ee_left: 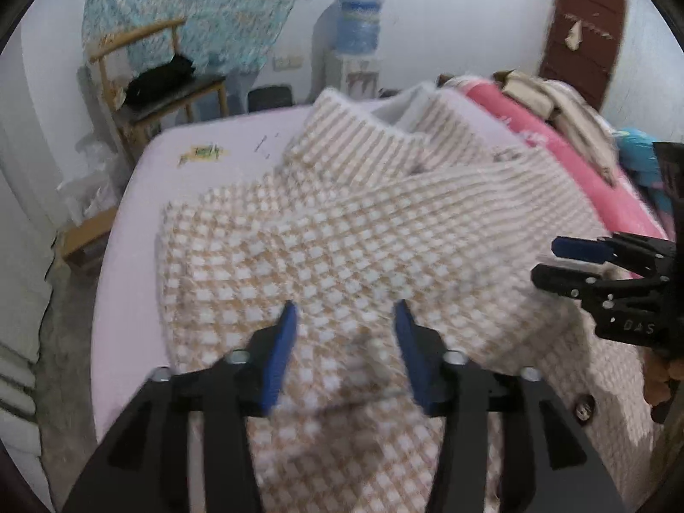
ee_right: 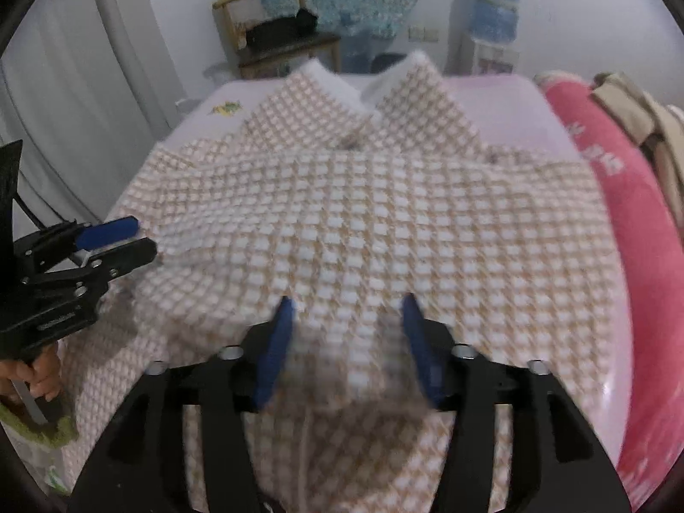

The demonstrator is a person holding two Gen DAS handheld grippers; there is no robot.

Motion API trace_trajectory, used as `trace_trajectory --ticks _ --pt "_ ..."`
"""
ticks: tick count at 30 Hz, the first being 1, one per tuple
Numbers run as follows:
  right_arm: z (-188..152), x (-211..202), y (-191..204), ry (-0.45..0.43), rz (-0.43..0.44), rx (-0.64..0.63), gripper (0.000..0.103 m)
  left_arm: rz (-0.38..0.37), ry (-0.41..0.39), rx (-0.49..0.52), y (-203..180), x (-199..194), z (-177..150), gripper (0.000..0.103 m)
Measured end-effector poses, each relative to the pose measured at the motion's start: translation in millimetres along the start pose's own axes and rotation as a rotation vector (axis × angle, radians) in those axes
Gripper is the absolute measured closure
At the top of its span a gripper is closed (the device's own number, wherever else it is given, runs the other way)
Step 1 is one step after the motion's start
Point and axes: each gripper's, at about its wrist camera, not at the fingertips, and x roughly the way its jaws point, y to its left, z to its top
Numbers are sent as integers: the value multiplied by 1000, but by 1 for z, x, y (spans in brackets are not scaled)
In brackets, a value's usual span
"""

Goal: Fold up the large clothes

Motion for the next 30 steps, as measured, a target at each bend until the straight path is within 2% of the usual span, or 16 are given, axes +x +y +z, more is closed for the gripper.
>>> trace_trajectory --ticks 2,3,5,7,10,12,15,19,24,30 --pt "-8 3 2 10 -30 -20 35 34 31 6 1 7 -9 38" --pt "-10 9 2 25 -40 -23 34 62 79 -2 4 21 -15 38" --pt "-14 17 -1 23 -32 -9 33 58 46 -35 6 21 -16 38" --pt "-9 11 -2 39 -38 19 33 67 63 -69 7 14 -14 38" --pt "-15 -18 3 8 -34 36 30 62 40 -99 10 -10 -16 38" --pt "-22 -37 4 -21 -15 57 24 63 19 -107 10 -31 -24 32" --pt "-51 -83 11 -76 13 80 18 49 8 -121 11 -66 -46 29" --pt "-91 -123 24 -91 13 72 14 36 13 -119 2 -98 -84 23" --pt "-141 -142 42 -51 20 105 14 25 51 -115 -15 -120 -133 22" --pt "-192 -146 64 1 4 128 12 28 102 -90 -36 -123 -174 22"
